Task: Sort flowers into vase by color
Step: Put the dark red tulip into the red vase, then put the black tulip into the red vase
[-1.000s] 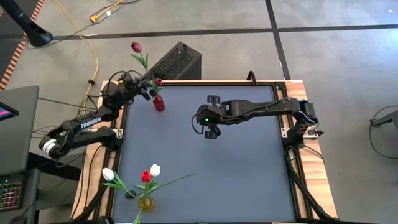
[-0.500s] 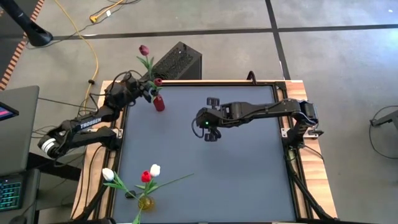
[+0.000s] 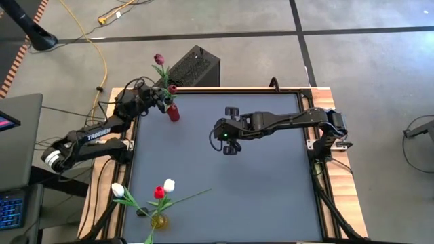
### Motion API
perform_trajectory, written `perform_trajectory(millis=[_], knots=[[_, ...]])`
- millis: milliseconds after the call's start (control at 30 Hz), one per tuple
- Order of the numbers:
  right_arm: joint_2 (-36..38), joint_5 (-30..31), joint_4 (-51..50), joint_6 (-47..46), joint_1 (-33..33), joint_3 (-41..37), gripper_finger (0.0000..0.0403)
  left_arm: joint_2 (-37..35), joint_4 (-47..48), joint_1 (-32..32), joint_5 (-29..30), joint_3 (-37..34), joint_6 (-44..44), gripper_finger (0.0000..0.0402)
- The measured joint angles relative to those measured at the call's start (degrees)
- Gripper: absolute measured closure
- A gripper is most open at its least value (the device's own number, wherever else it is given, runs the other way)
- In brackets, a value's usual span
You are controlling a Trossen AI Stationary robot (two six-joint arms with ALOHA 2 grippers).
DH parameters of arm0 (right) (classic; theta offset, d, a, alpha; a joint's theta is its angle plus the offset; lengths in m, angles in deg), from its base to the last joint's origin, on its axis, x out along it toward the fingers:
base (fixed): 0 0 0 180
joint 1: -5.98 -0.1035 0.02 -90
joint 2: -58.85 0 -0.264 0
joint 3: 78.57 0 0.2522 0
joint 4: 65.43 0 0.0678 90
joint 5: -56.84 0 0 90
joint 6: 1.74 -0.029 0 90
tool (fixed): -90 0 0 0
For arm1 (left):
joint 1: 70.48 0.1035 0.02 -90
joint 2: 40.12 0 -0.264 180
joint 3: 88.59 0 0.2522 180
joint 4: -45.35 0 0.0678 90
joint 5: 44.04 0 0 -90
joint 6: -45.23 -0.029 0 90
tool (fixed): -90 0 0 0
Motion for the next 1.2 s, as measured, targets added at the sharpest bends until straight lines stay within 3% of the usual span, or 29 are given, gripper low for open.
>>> perform_trajectory(millis=[367, 833, 1067, 1200], knots=[[-0.01, 0.00, -0.01, 1.87, 0.00, 0.00, 0.0328, -0.09, 0.44, 0.00, -3.93, 0.02, -0.44, 0.0312], [-0.01, 0.02, 0.00, 5.62, 0.04, 0.00, 0.0328, -9.18, 17.71, 0.00, -3.52, 0.09, -1.79, 0.0308], [1.08, -4.20, 0.32, 8.00, 0.09, 0.02, 0.0328, -15.50, 36.89, 0.00, -3.52, 5.93, -2.30, 0.0308], [1.63, -11.86, 0.68, 7.31, 0.42, 0.09, 0.0328, -17.06, 50.25, 0.01, -3.54, 11.71, -1.75, 0.0308]])
